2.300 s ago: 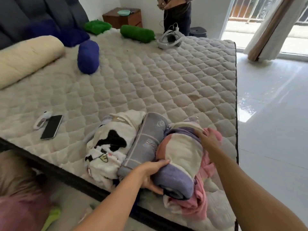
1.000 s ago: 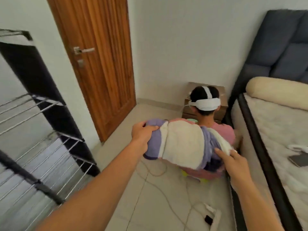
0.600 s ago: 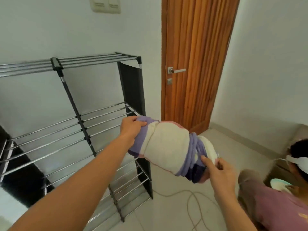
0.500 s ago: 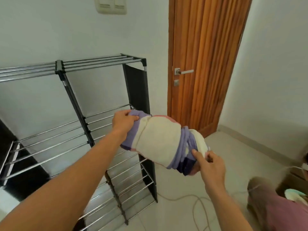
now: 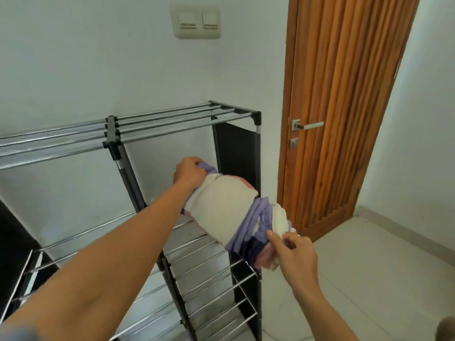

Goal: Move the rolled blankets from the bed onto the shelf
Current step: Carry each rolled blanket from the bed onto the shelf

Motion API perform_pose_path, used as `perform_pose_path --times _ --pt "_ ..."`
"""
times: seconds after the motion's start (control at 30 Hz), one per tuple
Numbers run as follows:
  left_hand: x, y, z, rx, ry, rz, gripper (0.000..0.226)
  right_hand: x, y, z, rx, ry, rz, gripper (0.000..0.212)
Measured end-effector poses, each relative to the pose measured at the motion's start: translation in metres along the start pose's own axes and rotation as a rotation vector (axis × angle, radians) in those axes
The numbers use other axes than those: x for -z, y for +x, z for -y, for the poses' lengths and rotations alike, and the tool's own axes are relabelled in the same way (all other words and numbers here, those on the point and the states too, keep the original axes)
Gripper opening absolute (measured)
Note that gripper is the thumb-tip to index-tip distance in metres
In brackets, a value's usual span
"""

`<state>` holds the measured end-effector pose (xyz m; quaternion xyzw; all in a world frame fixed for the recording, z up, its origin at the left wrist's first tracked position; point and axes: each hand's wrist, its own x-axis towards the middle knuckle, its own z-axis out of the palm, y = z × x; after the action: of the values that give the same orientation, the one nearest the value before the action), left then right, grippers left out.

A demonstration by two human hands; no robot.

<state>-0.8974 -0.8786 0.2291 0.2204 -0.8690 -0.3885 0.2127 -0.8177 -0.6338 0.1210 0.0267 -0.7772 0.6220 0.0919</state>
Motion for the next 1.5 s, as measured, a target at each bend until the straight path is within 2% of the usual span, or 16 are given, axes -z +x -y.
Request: perform_pose_path --times 0.23,0.37,0.53,0.63,0.7,0.8,0.93,1.0,1.13,1.17,1.23,1.3,1.4,1.5 --pt "-0.006 0.073 -0.011 -0.063 0.059 -0.037 0.027 -0.057 0.021 0.006 0.100 -0.035 0.035 0.025" --pt "-0.014 0.099 -0.003 -0.074 0.085 -0.015 0.027 -0.081 0.036 0.005 0.162 -0.109 0.006 0.035" --pt "-0.034 0.101 0.020 -0.034 0.169 0.119 0.038 -0.099 0.038 -0.006 0.103 -0.236 0.070 0.011" --pt "-0.056 0.090 0.034 -0.064 0.222 0.234 0.051 -0.101 0.035 -0.007 0.095 -0.288 0.101 0.026" --pt "-0.068 0.086 0.042 -0.066 0.225 0.246 0.045 -0.100 0.035 -0.001 0.102 -0.333 0.135 0.034" --pt "-0.077 0.085 0.052 -0.069 0.161 0.193 0.039 -0.097 0.036 -0.002 0.115 -0.369 0.179 0.043" --pt "-0.075 0.061 0.040 -0.057 0.169 0.226 0.039 -0.084 0.028 -0.008 0.123 -0.357 0.214 0.050" --pt "-0.074 0.038 0.025 -0.148 0.125 0.201 0.037 -0.070 0.020 -0.015 0.106 -0.314 0.181 0.047" --pt "-0.078 -0.034 0.012 -0.403 -0.253 0.034 0.027 -0.012 -0.008 -0.046 -0.105 -0.264 -0.039 0.042" --pt "-0.081 -0.057 0.009 -0.464 -0.299 0.063 0.023 0.008 -0.018 -0.056 -0.191 -0.240 -0.119 0.042" --pt "-0.099 -0.100 0.002 -0.592 -0.304 0.250 0.017 0.049 -0.041 -0.074 -0.355 -0.188 -0.272 0.042" --pt "-0.134 -0.135 -0.006 -0.676 -0.249 0.541 0.015 0.088 -0.067 -0.089 -0.444 -0.165 -0.395 0.040" --pt "-0.195 -0.192 -0.022 -0.709 -0.056 0.978 0.020 0.147 -0.118 -0.107 -0.518 -0.138 -0.576 0.032" --pt "-0.242 -0.272 -0.049 -0.774 -0.013 1.163 0.019 0.214 -0.189 -0.106 -0.609 -0.034 -0.813 0.039"
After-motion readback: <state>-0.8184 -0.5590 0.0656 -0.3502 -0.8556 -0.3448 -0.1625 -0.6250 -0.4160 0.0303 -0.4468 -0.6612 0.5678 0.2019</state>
